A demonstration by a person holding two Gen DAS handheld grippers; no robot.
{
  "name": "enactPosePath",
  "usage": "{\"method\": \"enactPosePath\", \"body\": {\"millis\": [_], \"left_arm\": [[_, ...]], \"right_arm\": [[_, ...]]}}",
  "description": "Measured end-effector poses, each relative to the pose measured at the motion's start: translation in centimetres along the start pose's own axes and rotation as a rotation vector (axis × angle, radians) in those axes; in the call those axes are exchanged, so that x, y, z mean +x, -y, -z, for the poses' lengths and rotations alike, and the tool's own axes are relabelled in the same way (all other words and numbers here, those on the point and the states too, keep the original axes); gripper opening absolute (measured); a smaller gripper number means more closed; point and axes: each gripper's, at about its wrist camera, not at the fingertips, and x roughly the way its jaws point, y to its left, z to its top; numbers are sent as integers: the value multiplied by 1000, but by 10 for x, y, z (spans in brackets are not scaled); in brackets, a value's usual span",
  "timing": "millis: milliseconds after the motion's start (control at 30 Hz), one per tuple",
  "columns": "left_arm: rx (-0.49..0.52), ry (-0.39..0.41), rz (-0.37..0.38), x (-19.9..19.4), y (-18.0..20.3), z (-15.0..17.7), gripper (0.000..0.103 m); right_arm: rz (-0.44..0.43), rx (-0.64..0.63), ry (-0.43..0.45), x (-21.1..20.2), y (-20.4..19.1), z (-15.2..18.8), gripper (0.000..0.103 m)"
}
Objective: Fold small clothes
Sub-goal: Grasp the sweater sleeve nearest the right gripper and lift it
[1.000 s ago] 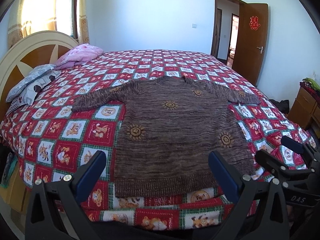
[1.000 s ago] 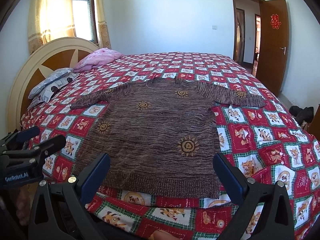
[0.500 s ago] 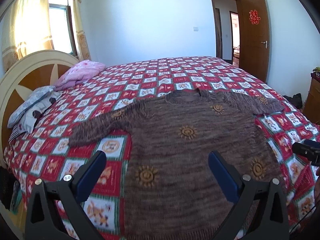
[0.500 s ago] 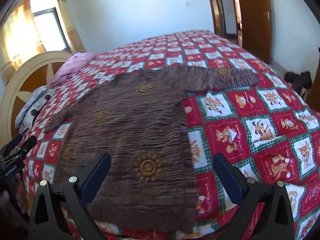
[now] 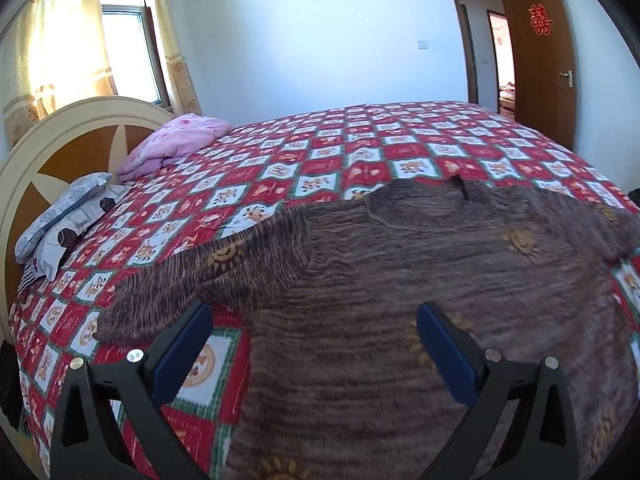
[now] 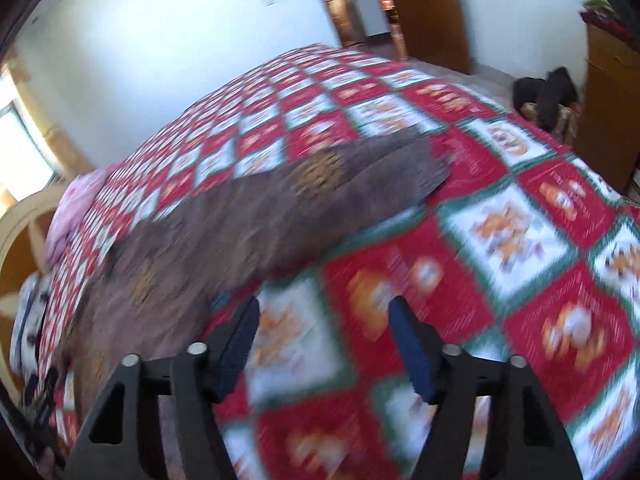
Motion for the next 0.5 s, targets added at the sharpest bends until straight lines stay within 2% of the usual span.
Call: {"method": "enactPosePath", "body": {"millis": [167,367,500], "left_arm": [[28,25,-78,23,2,-11,103],[-24,-44,-101,60,-7,-19,103],[-36,-84,-97,73,-4,-16,103]], "right_arm": [[63,106,25,28,41,-43,65],[71,122,18,54,59,-71,65],[80,88,19,61,52,-77,52]]}}
